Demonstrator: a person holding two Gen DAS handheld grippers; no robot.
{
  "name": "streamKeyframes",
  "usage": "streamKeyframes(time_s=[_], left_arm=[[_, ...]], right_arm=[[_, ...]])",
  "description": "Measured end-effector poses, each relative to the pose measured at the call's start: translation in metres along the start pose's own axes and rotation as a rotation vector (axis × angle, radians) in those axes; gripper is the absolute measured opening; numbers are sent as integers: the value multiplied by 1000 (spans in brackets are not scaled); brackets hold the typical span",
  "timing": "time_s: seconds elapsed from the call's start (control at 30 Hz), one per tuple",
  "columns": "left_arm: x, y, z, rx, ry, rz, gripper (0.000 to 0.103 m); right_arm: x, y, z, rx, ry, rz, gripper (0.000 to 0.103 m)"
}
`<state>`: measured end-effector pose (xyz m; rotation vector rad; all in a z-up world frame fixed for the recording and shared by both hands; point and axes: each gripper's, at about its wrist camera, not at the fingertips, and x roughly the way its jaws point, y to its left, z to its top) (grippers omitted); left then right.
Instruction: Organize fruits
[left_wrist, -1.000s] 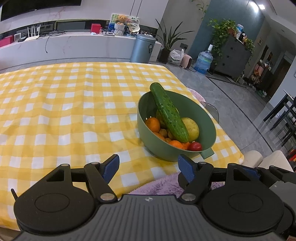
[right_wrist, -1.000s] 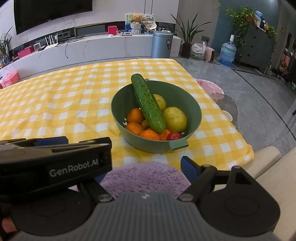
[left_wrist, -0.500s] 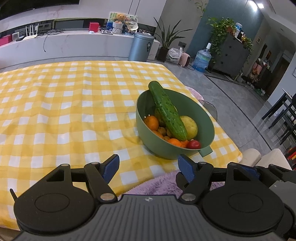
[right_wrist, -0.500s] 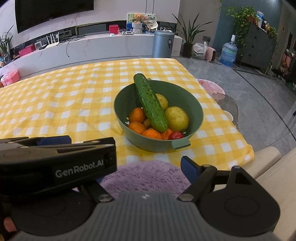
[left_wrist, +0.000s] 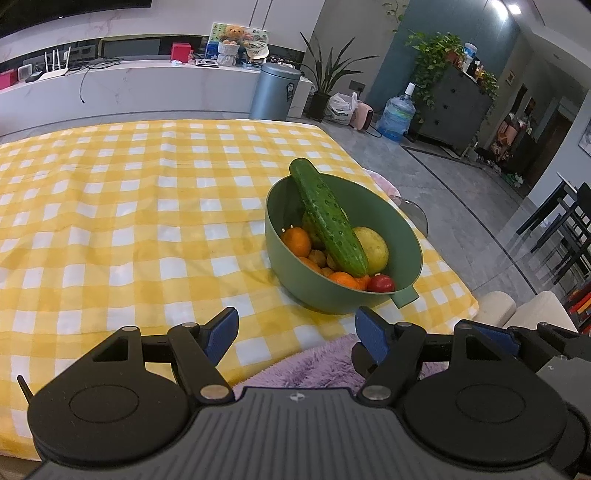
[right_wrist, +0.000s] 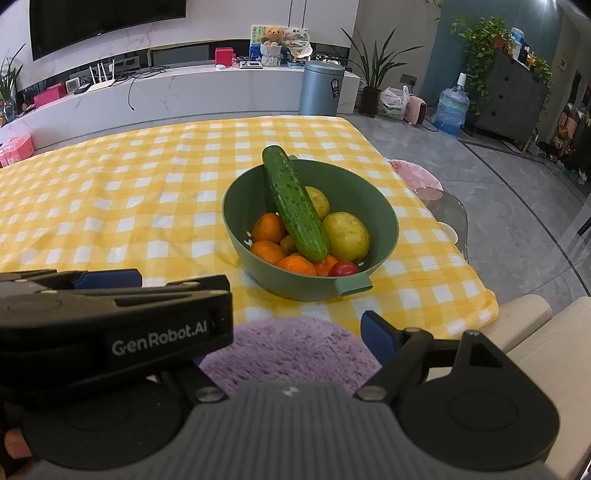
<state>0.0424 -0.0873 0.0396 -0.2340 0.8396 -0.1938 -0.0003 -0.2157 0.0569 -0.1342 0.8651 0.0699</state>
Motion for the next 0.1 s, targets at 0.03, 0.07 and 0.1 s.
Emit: streamKeyframes(time_s=[0.03, 0.07, 0.1], left_arm=[[0, 0, 1, 1, 0, -1, 85], [0, 0, 1, 2, 0, -1, 84], [0, 0, 1, 1, -1, -1, 85]], right_arm=[[0, 0, 0, 0, -1, 0, 80], [0, 0, 0, -1, -1, -1, 80], [0, 0, 0, -1, 0, 0, 80]])
